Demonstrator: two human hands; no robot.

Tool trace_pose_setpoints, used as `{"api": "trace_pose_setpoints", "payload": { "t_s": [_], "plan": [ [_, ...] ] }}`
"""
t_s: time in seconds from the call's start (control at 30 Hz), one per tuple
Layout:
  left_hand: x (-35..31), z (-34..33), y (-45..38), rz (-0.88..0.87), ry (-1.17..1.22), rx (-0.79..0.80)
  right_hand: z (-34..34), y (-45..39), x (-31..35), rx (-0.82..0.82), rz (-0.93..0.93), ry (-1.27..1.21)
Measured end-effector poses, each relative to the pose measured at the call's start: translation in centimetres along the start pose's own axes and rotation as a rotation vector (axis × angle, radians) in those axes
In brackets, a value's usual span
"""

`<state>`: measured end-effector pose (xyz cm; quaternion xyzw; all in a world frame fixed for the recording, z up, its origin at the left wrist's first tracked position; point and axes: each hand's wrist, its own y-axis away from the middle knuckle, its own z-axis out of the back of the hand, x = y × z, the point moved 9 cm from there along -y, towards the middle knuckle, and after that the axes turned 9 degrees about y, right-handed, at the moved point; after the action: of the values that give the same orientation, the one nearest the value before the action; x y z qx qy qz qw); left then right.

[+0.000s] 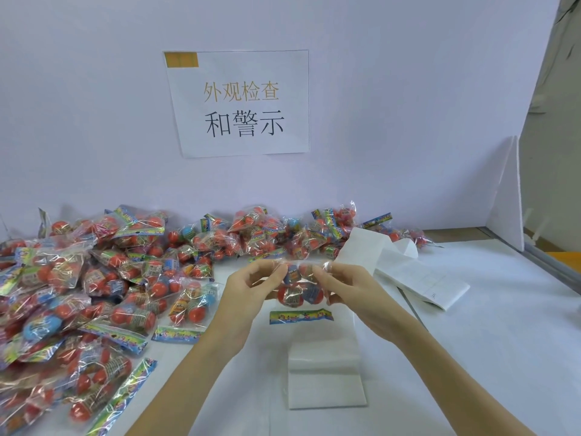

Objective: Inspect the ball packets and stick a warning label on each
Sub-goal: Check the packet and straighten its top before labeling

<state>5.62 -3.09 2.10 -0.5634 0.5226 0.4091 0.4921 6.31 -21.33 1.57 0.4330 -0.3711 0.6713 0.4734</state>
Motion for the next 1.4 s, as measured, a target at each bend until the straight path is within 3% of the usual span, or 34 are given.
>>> {"api": "trace_pose_setpoints", "payload": {
  "t_s": [0.23, 0.37, 0.47, 0.67, 0.83, 1.0, 1.07, 1.17, 1.3, 1.4],
  "plan": [
    [1.5, 0.0, -0.2, 0.166, 0.324, -0.017, 0.0, 0.1, 0.7, -0.003, 0.042, -0.064],
    [0.6, 0.1, -0.2, 0.049, 0.177, -0.002, 0.8, 0.2, 0.7, -0.11, 0.096, -0.028],
    [1.1, -0.3, -0.1, 0.103, 0.217, -0.026, 0.8, 0.4, 1.2, -0.152, 0.149, -0.065],
    [1.5, 0.0, 0.2, 0.101, 0.204, -0.032, -0.6, 0.6, 1.6, -0.039, 0.219, 0.115],
    [-0.1, 1.0, 0.0, -0.073, 0.03, -0.07, 3.2, 0.2, 0.7, -0.328, 0.065, 0.226],
    [0.7, -0.4, -0.2, -0.028, 0.117, 0.038, -0.1, 0.3, -0.2, 0.002, -0.047, -0.124],
    [0.8, -0.7, 0.0, -0.094, -0.043, 0.035, -0.8, 0.3, 0.4, -0.007, -0.014, -0.212],
    [0.1, -1.0, 0.3, -0.217, -0.349, -0.008, -0.5, 0.4, 0.4, -0.091, -0.002, -0.147],
    [0.8, -1.4, 0.6, -0.093, -0.109, 0.033, -1.7, 0.7, 1.0, 0.032, 0.059, -0.111],
    [0.5, -0.6, 0.3, -0.115, -0.16, -0.025, -2.9, 1.2, 2.0, 0.196, 0.118, -0.09]
  ]
}}
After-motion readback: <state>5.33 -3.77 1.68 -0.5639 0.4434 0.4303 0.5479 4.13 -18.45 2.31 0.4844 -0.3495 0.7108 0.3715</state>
